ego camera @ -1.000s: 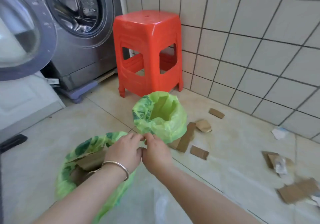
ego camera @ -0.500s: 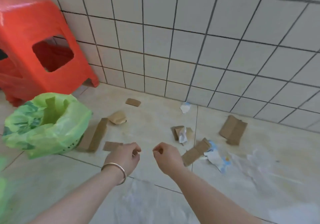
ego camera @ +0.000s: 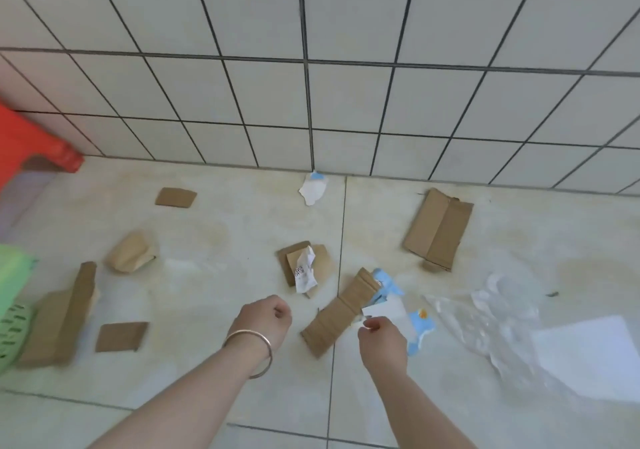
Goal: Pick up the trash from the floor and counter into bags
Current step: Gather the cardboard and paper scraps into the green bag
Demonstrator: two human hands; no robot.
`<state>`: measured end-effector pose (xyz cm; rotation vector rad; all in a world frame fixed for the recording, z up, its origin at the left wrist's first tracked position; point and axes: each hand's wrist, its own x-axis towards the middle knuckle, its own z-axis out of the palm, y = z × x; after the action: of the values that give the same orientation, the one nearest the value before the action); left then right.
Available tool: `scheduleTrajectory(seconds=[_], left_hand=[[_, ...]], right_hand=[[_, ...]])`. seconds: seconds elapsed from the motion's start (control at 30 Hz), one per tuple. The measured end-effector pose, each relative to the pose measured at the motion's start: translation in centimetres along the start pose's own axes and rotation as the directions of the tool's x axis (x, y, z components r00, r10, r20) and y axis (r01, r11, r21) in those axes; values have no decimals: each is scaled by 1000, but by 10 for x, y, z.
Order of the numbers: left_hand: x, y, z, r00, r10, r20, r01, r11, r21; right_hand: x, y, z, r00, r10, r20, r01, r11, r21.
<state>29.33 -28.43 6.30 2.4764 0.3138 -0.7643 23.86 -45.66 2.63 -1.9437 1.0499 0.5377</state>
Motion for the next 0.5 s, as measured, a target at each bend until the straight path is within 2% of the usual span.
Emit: scheduleTrajectory(seconds=[0.13, 0.27, 0.37, 0.5], left_hand=[[43, 13, 8, 999, -14, -40, 12, 999, -46], [94, 25, 13, 997, -24, -74, 20, 998, -60], [121, 29, 22, 994, 90, -59, -87, 995, 48], [143, 27, 31, 965, 262, 17, -257, 931, 261]], right_hand=[[19, -14, 18, 999, 8, -49, -9, 1000, -14], [35, -33, 36, 986, -10, -165, -1, 998, -68], [44, -41, 41, 983, 17, -184, -40, 991, -125], [49, -46, 48, 976, 75, -204, -111, 979, -171]])
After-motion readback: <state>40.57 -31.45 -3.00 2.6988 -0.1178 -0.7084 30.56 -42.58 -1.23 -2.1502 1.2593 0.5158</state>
